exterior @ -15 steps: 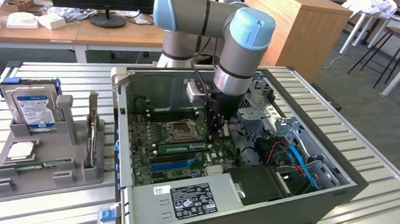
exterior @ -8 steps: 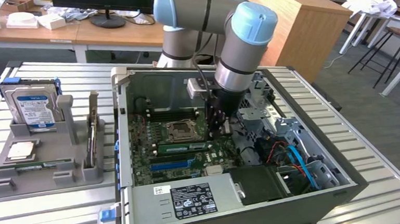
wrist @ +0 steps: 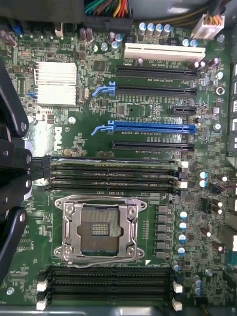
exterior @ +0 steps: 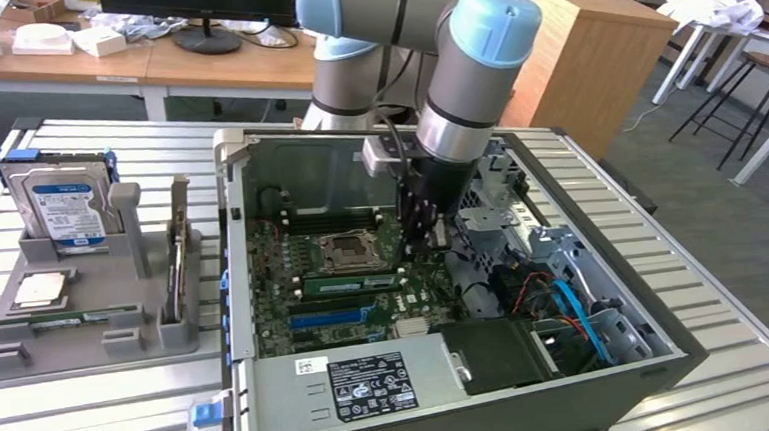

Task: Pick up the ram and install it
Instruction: 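Press down the ram until it locks into place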

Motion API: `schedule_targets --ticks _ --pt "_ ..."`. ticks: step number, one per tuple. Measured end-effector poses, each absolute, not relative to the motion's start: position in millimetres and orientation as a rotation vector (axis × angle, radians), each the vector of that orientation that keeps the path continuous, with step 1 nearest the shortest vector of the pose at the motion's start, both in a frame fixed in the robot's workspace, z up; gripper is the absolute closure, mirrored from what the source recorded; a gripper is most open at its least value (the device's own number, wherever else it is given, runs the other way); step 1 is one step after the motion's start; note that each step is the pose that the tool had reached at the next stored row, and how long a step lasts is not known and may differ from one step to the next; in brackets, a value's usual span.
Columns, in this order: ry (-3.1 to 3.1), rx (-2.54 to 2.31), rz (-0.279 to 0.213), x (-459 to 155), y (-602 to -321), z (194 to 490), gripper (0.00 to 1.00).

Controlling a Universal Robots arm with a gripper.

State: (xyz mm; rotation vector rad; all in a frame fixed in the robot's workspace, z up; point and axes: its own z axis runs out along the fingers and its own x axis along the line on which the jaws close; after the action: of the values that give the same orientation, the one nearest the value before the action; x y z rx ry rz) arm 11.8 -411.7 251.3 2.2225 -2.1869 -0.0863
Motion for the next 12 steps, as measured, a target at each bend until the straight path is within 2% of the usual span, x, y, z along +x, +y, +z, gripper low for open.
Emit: schedule_targets --ticks 12 --pt "-2.187 2.223 -0.086 -0.1 -411.7 251.5 0.90"
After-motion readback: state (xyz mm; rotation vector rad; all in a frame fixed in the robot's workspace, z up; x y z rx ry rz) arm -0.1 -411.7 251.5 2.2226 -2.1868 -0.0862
